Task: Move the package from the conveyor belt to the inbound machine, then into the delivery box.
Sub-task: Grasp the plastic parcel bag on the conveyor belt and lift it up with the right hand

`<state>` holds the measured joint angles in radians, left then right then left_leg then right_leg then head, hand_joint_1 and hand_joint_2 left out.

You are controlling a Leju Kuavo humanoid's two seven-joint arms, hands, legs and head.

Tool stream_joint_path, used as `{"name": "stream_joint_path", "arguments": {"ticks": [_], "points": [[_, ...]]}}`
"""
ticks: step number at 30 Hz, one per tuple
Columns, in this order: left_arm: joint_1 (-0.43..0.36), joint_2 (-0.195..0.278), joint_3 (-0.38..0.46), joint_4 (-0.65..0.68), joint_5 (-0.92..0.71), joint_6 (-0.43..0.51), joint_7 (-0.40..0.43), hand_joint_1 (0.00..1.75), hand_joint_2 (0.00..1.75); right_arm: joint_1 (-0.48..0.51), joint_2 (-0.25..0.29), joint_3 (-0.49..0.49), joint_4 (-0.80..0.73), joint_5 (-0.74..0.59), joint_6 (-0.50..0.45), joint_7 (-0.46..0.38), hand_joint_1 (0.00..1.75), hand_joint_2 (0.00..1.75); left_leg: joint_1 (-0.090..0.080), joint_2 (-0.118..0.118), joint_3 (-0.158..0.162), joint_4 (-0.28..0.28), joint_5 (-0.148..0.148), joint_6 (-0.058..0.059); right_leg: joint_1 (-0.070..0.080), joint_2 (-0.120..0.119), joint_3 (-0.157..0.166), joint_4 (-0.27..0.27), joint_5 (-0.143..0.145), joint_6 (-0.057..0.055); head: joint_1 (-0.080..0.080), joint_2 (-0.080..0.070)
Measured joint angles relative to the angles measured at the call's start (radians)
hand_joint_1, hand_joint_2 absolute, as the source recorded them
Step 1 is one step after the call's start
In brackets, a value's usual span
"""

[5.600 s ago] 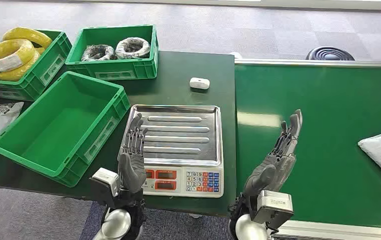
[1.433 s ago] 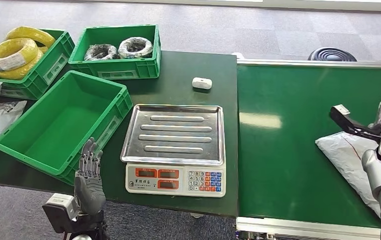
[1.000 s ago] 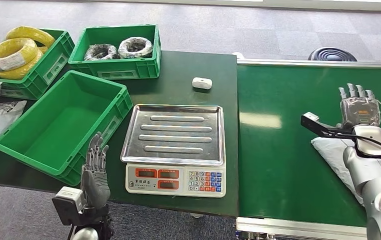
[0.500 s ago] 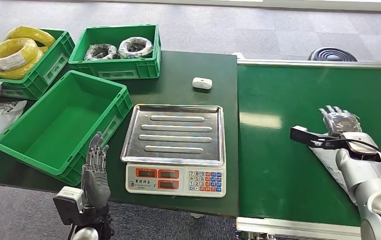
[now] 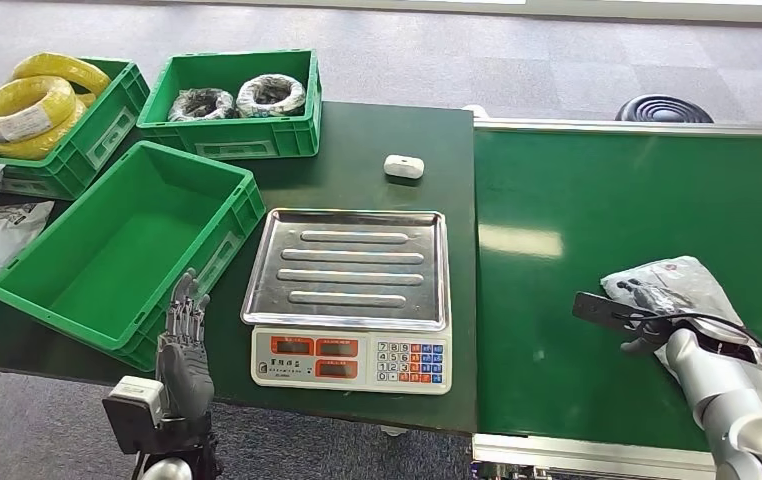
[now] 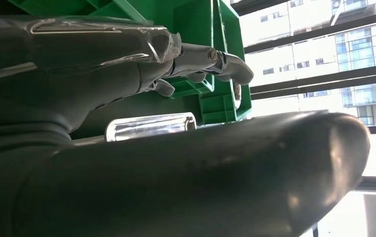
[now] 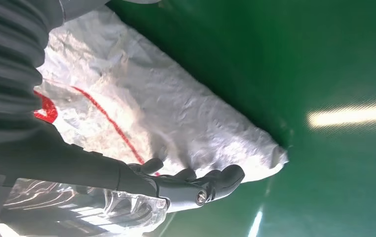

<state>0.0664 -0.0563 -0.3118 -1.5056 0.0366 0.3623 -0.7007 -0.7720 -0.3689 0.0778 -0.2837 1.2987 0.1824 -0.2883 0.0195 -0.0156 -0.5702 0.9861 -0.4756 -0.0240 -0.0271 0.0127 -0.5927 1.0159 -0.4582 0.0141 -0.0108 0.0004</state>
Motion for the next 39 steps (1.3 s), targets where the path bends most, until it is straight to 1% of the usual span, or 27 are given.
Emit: {"name": "stream_joint_path", "arguments": {"ticks": [5,7,11,13,15,17,19,25,28,32,34,37,39], "points": [[0.005,-0.005,0.007,-0.002,0.001,0.022,0.000,0.00,0.00,-0.008,0.010,0.002,0.000,0.022,-0.046,0.081,0.00,1.75,0.000,0.000,0.000,0.000,0.000,0.000,0.000,0.000,0.000,0.000,0.000,0.000,0.000,0.000],[0.004,-0.010,0.010,-0.006,0.002,0.032,0.000,0.00,0.00,-0.022,0.017,0.007,0.000,0.043,-0.064,0.159,0.00,1.75,0.000,0.000,0.000,0.000,0.000,0.000,0.000,0.000,0.000,0.000,0.000,0.000,0.000,0.000],[0.001,-0.024,0.019,-0.009,0.004,0.045,0.000,0.00,0.00,-0.060,0.031,0.031,0.000,0.092,-0.082,0.361,0.00,1.75,0.000,0.000,0.000,0.000,0.000,0.000,0.000,0.000,0.000,0.000,0.000,0.000,0.000,0.000],[0.000,-0.029,0.023,-0.009,0.004,0.049,0.000,0.00,0.00,-0.072,0.037,0.047,0.000,0.115,-0.082,0.448,0.00,1.75,0.000,0.000,0.000,0.000,0.000,0.000,0.000,0.000,0.000,0.000,0.000,0.000,0.000,0.000],[0.002,-0.032,0.024,-0.010,0.004,0.049,0.000,0.00,0.00,-0.077,0.039,0.058,0.000,0.123,-0.083,0.498,0.00,1.75,0.000,0.000,0.000,0.000,0.000,0.000,0.000,0.000,0.000,0.000,0.000,0.000,0.000,0.000],[0.007,-0.033,0.025,-0.014,0.003,0.048,0.000,0.00,0.00,-0.077,0.040,0.061,0.000,0.119,-0.083,0.526,0.00,1.75,0.000,0.000,0.000,0.000,0.000,0.000,0.000,0.000,0.000,0.000,0.000,0.000,0.000,0.000],[0.011,-0.033,0.025,-0.018,0.003,0.044,0.000,0.00,0.00,-0.076,0.039,0.061,0.001,0.101,-0.082,0.536,0.00,1.75,0.000,0.000,0.000,0.000,0.000,0.000,0.000,0.000,0.000,0.000,0.000,0.000,0.000,0.000],[0.012,-0.030,0.025,-0.018,0.006,0.033,0.000,0.00,0.00,-0.060,0.033,0.041,0.002,0.040,-0.059,0.519,0.00,1.75,0.000,0.000,0.000,0.000,0.000,0.000,0.000,0.000,0.000,0.000,0.000,0.000,0.000,0.000],[0.007,-0.029,0.025,-0.016,0.012,0.025,0.000,0.00,0.00,-0.052,0.028,0.021,0.005,-0.003,0.008,0.481,0.00,1.75,0.000,0.000,0.000,0.000,0.000,0.000,0.000,0.000,0.000,0.000,0.000,0.000,0.000,0.000],[-0.009,-0.029,0.024,-0.006,0.015,0.014,0.000,0.00,0.00,-0.038,0.016,-0.022,0.009,-0.076,0.142,0.378,0.00,1.75,0.000,0.000,0.000,0.000,0.000,0.000,0.000,0.000,0.000,0.000,0.000,0.000,0.000,0.000],[-0.018,-0.029,0.024,0.001,0.016,0.012,0.000,0.00,0.00,-0.033,0.011,-0.039,0.009,-0.091,0.170,0.352,0.00,1.75,0.000,0.000,0.000,0.000,0.000,0.000,0.000,0.000,0.000,0.000,0.000,0.000,0.000,0.000],[-0.028,-0.028,0.024,0.009,0.017,0.010,0.000,0.00,0.00,-0.031,0.007,-0.056,0.010,-0.098,0.185,0.339,0.00,1.75,0.000,0.000,0.000,0.000,0.000,0.000,0.000,0.000,0.000,0.000,0.000,0.000,0.000,0.000],[-0.032,-0.028,0.024,0.012,0.017,0.008,0.000,0.00,0.00,-0.031,0.005,-0.066,0.010,-0.115,0.216,0.306,0.00,1.75,0.000,0.000,0.000,0.000,0.000,0.000,0.000,0.000,0.000,0.000,0.000,0.000,0.000,0.000]]}}
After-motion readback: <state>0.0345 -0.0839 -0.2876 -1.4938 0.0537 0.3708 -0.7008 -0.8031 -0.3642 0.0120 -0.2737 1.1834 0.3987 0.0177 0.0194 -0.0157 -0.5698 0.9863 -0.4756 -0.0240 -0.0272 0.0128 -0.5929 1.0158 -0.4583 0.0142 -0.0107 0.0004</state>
